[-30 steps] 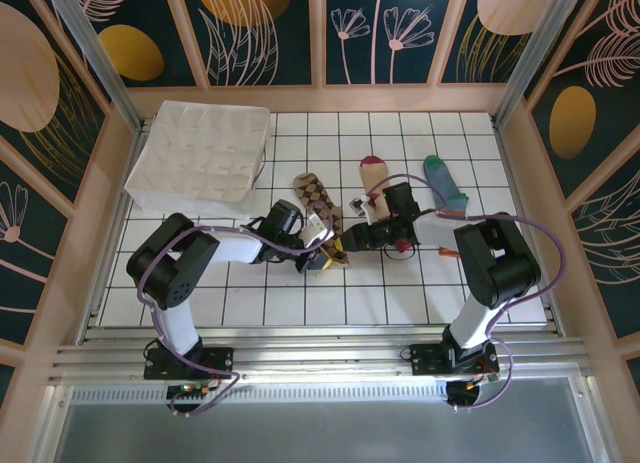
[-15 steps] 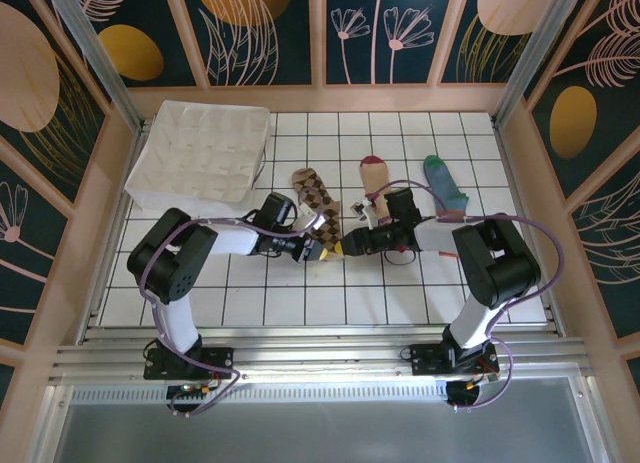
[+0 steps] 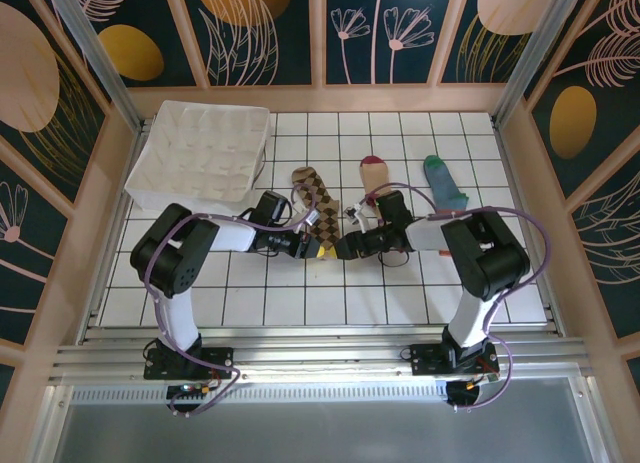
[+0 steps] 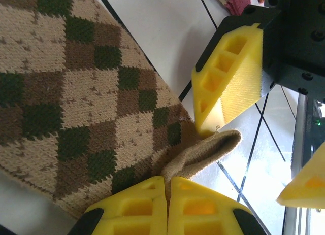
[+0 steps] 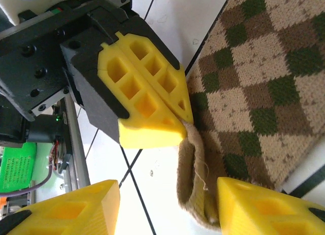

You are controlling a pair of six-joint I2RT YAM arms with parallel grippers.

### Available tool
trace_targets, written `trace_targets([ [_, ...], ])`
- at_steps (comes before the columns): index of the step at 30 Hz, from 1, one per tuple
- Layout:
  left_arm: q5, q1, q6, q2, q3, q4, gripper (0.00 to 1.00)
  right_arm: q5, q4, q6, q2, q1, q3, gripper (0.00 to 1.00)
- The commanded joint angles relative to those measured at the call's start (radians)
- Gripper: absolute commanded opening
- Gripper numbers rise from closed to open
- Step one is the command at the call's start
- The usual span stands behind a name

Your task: Roll the socks

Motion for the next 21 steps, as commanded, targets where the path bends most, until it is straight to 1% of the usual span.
trace_targets([
  [1,0.018,0.012,-0.026,0.022,0.006,0.023,0.0,0.031,0.013,-0.029,0.035,0.013,0.034,0.51],
  [3,0.004,0.013,-0.031,0.021,0.004,0.023,0.0,0.057,0.029,-0.021,0.044,0.013,0.031,0.47],
  [6,-0.015,0.016,-0.032,0.018,-0.005,0.028,0.0,0.086,0.034,-0.015,0.052,0.014,0.033,0.37],
  [10,-0.063,0.016,-0.024,-0.017,-0.034,0.066,0.0,0.168,-0.016,-0.024,0.057,0.015,0.048,0.17],
  [11,-0.08,0.016,-0.013,-0.034,-0.046,0.08,0.03,0.197,-0.043,-0.027,0.062,0.015,0.06,0.13],
  [13,-0.115,0.016,0.022,-0.071,-0.063,0.096,0.06,0.254,-0.113,-0.031,0.076,0.015,0.095,0.09],
  [16,-0.173,0.016,0.101,-0.132,-0.072,0.093,0.15,0.332,-0.248,-0.039,0.119,0.018,0.162,0.05],
  [21,-0.247,0.015,0.268,-0.248,-0.098,0.096,0.19,0.425,-0.435,-0.043,0.198,0.023,0.276,0.02],
])
